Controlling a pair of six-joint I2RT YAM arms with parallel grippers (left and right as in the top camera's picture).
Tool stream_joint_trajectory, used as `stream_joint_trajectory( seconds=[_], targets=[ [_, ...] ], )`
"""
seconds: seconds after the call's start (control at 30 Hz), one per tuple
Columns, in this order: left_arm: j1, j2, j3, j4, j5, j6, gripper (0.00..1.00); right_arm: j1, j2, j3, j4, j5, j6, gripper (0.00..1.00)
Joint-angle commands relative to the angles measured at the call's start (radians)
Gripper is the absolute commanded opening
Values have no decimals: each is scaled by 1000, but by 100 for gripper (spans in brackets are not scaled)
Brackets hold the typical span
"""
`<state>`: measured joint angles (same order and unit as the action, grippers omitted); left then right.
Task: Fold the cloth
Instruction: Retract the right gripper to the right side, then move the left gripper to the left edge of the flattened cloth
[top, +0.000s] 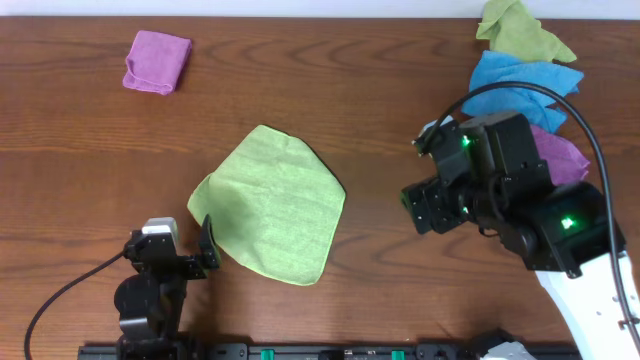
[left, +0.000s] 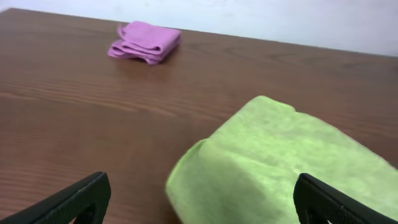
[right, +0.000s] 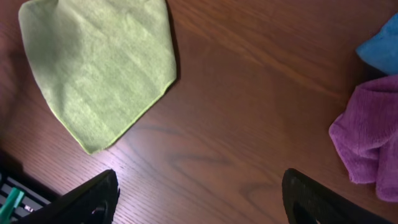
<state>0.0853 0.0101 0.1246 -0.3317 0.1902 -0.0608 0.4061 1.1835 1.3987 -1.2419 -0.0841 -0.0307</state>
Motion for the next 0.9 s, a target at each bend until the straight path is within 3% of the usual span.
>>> stream_joint_trajectory(
  seconds=[0.0,0.07,0.37,0.43,0.53,0.7,0.87],
  targets=[
    [5,-6,-22,-2,217,-286,95,-6,-11,-8,-4,13,-12,84],
    [5,-6,-22,-2,307,-443,95,-6,-11,-8,-4,13,-11,85],
    [5,-6,-22,45,337,-621,95,-6,-11,-8,-9,1,-11,88],
    [5,-5,-23,44,312,-602,95,-6,-11,-8,-16,1,-11,88],
    [6,43,-23,47,216,-677,96,-6,-11,-8,-18,2,-11,89],
    [6,294,18,201,242,-562,96,-6,-11,-8,-3,2,-12,92],
    [6,616,211,175,228,-317,96,-6,-11,-8,-3,31,-12,93]
  ],
)
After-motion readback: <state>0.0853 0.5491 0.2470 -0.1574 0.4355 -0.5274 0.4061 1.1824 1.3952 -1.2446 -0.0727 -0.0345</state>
